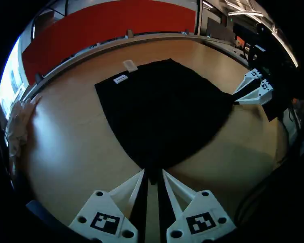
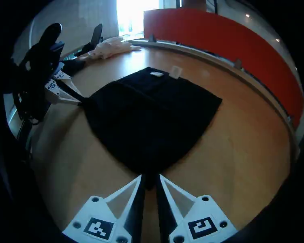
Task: Fold towel
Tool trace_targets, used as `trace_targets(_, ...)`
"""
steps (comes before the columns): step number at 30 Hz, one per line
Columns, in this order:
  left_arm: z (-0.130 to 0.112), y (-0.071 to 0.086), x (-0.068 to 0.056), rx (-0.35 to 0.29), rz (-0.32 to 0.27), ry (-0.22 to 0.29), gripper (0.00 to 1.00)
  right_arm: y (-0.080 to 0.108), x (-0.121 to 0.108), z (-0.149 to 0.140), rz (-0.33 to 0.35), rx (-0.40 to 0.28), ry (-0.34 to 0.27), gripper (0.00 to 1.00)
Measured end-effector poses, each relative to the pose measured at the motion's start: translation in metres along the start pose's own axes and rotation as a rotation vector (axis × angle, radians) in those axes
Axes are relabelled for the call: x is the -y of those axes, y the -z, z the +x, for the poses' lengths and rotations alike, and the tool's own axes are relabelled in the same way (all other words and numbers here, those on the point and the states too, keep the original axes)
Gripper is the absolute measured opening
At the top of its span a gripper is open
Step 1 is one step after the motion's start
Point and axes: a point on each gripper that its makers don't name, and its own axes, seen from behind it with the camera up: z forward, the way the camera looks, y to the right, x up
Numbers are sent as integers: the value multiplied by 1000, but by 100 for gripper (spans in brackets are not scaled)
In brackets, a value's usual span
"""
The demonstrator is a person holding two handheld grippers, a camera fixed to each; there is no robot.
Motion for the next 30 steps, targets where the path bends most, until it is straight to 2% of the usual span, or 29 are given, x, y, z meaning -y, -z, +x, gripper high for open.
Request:
trace_targets(8,9,6,-6,-11,-11,39,13,9,-4,6,-18,-21,-9,16)
trace_targets(14,25,18,-8,-38,-14,69,13,22,-7,18,-25,-43,-27,16)
trace_targets(30,66,74,-11,-101,-1,120,13,70,-5,61,-38,-97,21,16)
